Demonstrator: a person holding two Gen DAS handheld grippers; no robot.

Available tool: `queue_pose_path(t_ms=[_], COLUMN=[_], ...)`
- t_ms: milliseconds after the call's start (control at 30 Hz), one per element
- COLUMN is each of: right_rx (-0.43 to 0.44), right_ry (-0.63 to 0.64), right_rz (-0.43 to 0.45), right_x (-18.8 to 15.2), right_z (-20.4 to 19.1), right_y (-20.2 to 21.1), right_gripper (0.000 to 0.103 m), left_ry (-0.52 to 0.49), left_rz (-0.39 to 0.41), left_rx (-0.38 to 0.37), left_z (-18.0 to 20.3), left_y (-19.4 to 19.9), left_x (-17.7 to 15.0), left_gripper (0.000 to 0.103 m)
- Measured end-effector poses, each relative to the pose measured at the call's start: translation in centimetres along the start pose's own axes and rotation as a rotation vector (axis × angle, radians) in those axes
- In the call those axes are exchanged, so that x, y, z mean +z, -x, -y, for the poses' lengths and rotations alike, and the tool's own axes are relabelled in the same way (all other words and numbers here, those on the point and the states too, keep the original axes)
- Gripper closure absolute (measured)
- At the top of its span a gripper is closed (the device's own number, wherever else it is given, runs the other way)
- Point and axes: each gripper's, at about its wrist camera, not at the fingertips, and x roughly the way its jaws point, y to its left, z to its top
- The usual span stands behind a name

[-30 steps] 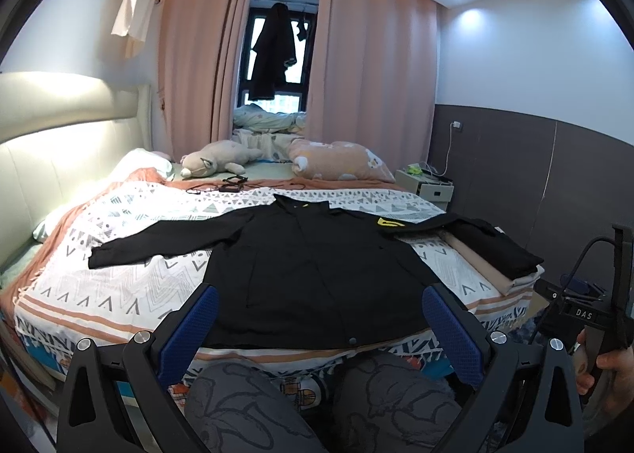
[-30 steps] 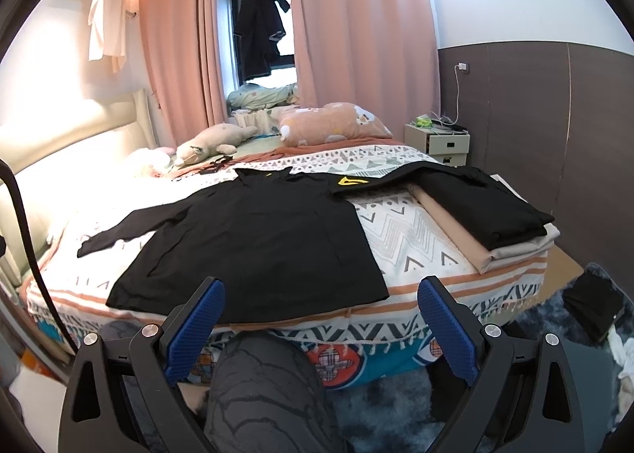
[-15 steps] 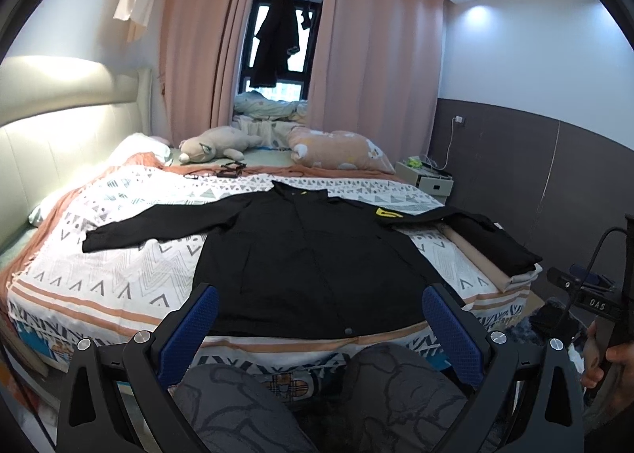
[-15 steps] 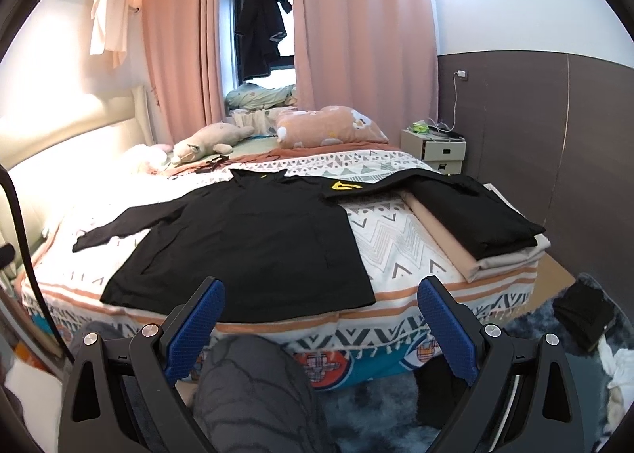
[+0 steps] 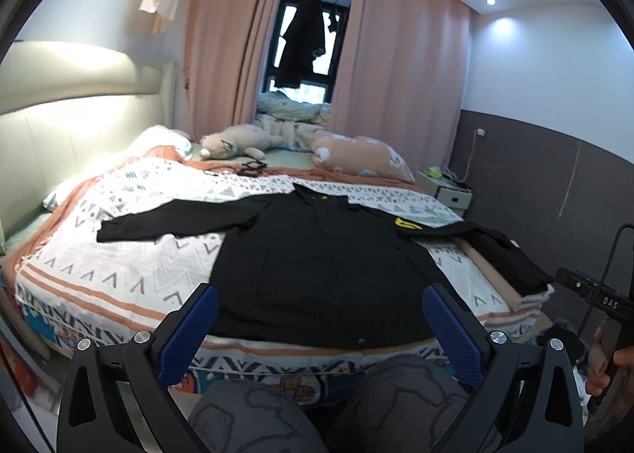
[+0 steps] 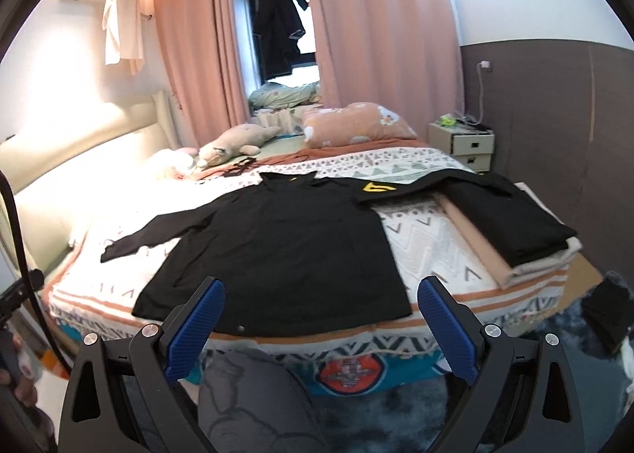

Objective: Fold large clothes
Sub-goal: 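Move both grippers down toward the black shirt's sleeve and body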

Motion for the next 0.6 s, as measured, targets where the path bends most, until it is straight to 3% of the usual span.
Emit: queue_pose_path(t_ms=[267,600], right_rx=[0.034,0.048], right_ry=[-0.015,0.018], right_rz=[-0.03,-0.085], right_x=[2.7,5.6], right_z=[-0.8,-5.1], right_y=[-6.4,-15.1], right_gripper=[0.005,0.005], left_ry=[-0.004,0.04], left_rz=[-0.006,-0.062], left_rx=[0.067,0.094], left_z=[-1.9,-6.4], left_y=[-3.3,-10.6], left_x=[1.7,3.5], left_gripper=[0.0,0.001])
